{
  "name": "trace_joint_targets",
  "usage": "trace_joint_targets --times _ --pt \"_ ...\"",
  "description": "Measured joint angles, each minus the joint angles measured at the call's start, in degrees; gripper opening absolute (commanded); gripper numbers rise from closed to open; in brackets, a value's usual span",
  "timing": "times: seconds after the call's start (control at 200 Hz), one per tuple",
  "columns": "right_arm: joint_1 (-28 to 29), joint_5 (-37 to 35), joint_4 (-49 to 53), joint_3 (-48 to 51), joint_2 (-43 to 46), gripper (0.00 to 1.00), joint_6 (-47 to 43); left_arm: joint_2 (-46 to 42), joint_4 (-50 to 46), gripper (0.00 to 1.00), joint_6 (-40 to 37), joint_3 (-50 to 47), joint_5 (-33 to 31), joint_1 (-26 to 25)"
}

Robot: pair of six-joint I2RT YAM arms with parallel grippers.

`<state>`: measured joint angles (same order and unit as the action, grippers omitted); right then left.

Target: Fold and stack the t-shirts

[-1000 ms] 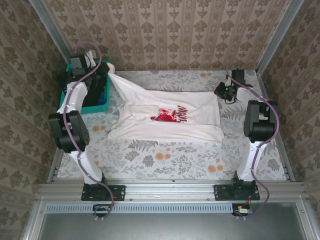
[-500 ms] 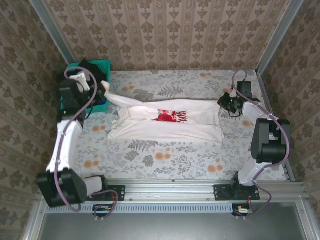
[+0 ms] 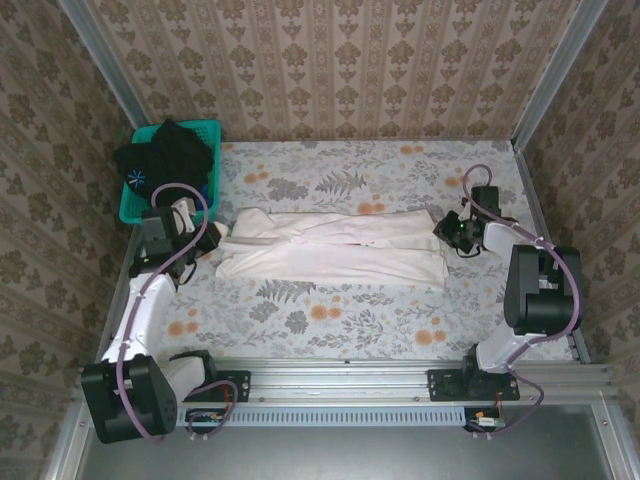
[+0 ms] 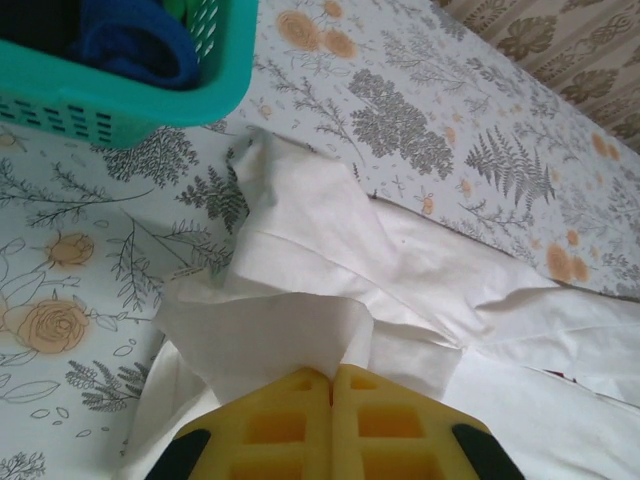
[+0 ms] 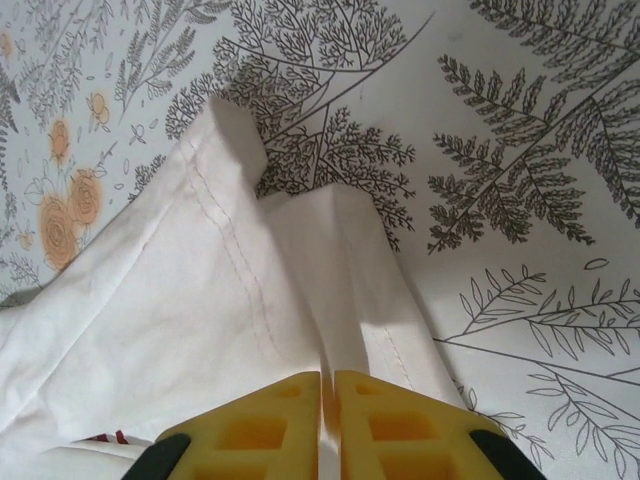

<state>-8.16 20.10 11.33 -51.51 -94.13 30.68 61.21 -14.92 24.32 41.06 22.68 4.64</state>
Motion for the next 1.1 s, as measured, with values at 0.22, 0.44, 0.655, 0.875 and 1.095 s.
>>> trace_joint_targets --times 0.22,0.44,0.655,0.875,1.095 --pt "0.00 -0.35 0.35 1.97 0.55 0.04 -0.07 0.02 -0.17 0.00 -0.42 -0.61 -1.99 0.42" --pt "0.00 -2.27 1.05 2.78 2.69 0.00 -0.04 0.57 -1.53 0.00 -0.61 -0.61 -3.72 1.09" --pt "0.00 -4.02 2.64 3.15 2.69 0.00 -0.48 0.81 -2.27 0.00 -0.63 -1.07 -4.17 1.09" --pt "0.00 -4.74 5.57 3.13 2.67 0.15 -1.90 0.81 -2.73 0.00 -0.63 -1.70 -4.74 1.09" --pt "3.39 -9.29 11.41 1.86 6.36 0.27 -3.04 -0.68 -3.13 0.00 -0.66 -1.90 -4.72 -1.01"
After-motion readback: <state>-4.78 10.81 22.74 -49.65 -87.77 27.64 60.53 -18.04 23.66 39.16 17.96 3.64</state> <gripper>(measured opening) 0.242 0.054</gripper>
